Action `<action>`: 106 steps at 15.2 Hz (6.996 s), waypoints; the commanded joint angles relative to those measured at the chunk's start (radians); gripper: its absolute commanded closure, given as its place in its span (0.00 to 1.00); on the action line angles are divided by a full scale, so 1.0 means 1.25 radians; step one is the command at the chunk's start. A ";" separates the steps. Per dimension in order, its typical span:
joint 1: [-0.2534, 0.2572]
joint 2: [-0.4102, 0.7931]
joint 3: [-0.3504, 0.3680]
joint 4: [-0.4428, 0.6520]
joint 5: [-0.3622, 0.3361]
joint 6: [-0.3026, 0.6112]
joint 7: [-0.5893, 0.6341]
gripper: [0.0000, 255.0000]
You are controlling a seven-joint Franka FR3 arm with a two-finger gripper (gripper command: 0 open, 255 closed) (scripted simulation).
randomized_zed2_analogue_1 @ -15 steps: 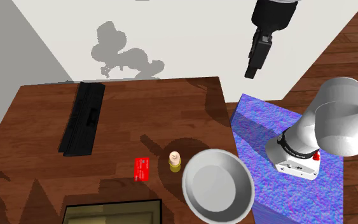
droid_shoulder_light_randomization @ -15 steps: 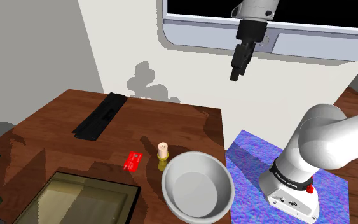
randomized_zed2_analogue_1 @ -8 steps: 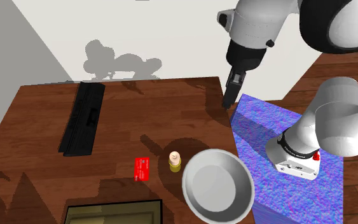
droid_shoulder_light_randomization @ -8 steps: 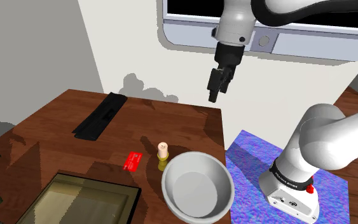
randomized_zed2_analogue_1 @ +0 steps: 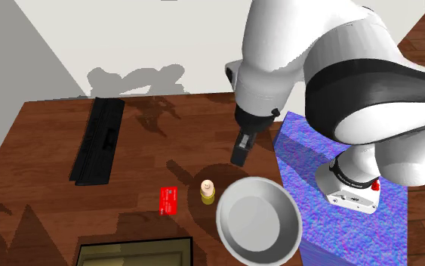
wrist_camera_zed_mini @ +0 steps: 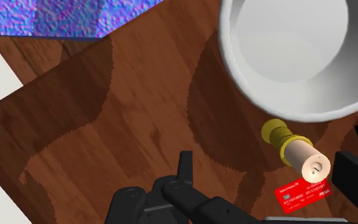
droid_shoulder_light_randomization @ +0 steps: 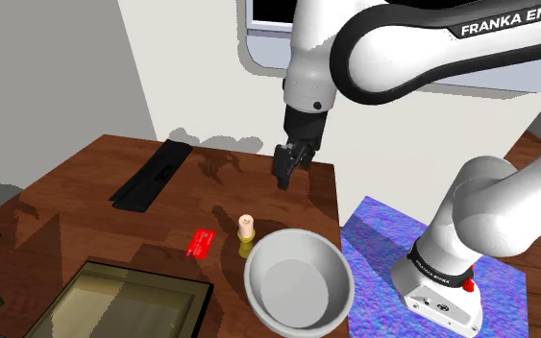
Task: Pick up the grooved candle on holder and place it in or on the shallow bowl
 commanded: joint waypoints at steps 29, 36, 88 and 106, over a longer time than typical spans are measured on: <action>-0.045 0.352 0.217 0.055 -0.129 0.304 0.258 1.00; -0.044 0.344 0.215 0.060 -0.124 0.293 0.254 1.00; 0.106 -0.105 0.168 0.019 0.079 -0.081 0.256 1.00; 0.112 -0.086 0.206 -0.068 0.107 0.025 0.252 0.00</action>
